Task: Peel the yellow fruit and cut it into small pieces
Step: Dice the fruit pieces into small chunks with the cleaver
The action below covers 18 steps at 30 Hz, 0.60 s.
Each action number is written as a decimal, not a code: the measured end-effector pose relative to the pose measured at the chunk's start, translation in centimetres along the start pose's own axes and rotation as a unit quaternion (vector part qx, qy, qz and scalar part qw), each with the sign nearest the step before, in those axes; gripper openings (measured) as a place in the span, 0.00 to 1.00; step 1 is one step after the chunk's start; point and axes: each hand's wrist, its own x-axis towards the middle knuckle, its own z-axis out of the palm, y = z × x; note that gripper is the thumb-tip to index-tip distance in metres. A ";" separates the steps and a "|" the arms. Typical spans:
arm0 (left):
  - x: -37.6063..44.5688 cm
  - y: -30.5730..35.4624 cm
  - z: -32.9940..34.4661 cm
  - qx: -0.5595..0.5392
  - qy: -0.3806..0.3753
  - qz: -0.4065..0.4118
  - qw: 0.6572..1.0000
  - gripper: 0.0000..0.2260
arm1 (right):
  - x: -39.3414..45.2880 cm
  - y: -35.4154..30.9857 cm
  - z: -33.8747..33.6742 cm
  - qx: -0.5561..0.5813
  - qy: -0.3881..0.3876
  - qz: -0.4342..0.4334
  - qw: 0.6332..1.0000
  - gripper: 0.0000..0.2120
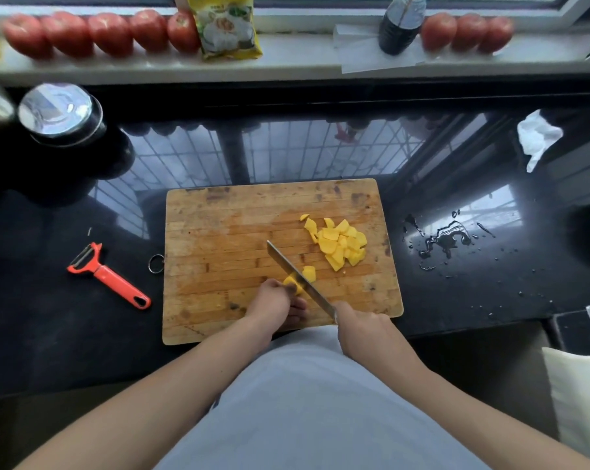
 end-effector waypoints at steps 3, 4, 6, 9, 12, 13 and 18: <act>0.2 -0.2 0.1 -0.007 0.001 0.004 1.000 0.04 | -0.2 0.0 -0.1 -0.007 -0.004 0.000 1.000 0.10; 0.3 -0.2 0.1 -0.007 0.002 0.005 1.000 0.05 | -0.3 0.0 -0.1 -0.012 0.002 -0.003 1.000 0.11; 0.5 -0.4 0.1 -0.004 0.005 0.008 1.000 0.05 | -0.5 0.1 0.0 -0.010 0.007 -0.011 1.000 0.10; 0.7 -0.7 0.1 0.002 0.010 0.012 1.000 0.05 | -0.7 0.6 0.7 -0.012 0.010 -0.012 1.000 0.07; 0.6 -0.7 0.1 0.007 0.006 0.021 1.000 0.05 | -0.8 1.4 1.9 -0.012 0.023 -0.016 1.000 0.12; 0.5 -0.7 0.2 0.010 0.006 0.023 1.000 0.05 | -0.5 1.3 2.0 -0.004 0.025 -0.029 0.999 0.16; 0.6 -0.6 0.4 0.031 0.009 0.038 0.999 0.05 | 3.2 -0.7 2.0 -0.025 0.070 -0.060 0.995 0.09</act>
